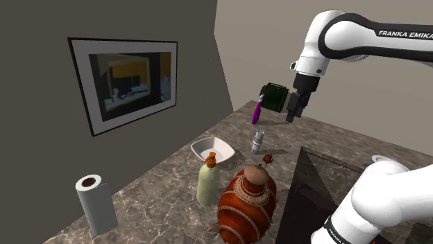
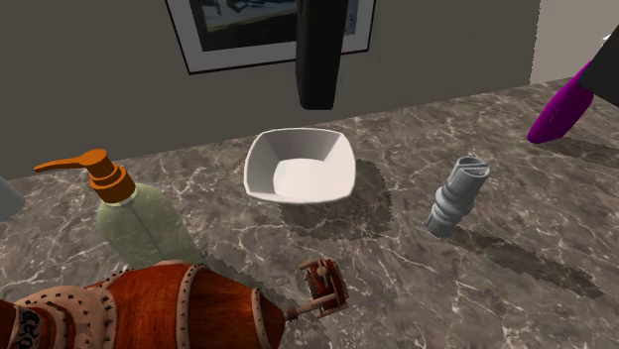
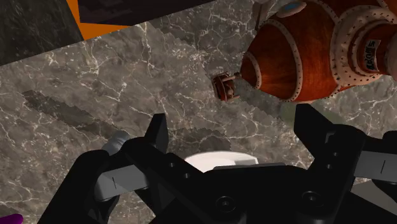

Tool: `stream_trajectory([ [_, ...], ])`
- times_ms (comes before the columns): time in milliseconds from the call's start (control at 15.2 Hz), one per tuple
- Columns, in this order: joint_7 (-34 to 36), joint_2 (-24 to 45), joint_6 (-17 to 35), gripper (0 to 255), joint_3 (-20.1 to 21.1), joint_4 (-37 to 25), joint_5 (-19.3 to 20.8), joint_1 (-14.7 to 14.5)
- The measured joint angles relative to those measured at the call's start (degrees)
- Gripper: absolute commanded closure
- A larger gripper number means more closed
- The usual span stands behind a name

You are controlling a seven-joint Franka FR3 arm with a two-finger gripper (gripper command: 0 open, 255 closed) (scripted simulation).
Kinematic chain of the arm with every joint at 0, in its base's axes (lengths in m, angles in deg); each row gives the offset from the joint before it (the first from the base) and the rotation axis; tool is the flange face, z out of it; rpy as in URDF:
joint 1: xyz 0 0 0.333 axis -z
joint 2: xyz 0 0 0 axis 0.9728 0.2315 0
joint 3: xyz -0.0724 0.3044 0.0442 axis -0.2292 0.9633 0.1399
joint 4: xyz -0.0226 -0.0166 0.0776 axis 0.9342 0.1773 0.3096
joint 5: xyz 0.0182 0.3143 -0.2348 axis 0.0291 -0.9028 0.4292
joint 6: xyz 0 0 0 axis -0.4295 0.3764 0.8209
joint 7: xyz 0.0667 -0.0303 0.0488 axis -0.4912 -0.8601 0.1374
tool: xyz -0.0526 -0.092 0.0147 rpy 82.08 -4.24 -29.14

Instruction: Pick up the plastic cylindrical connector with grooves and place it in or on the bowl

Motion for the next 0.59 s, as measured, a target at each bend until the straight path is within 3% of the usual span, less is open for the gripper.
stream_trajectory([
  [198, -0.9, 1.3, 2.0, 0, -0.7, 0.6, 0.6, 0.3],
  [594, -3.8, 9.7, 12.4, 0, -2.9, 2.1, 2.5, 1.5],
])
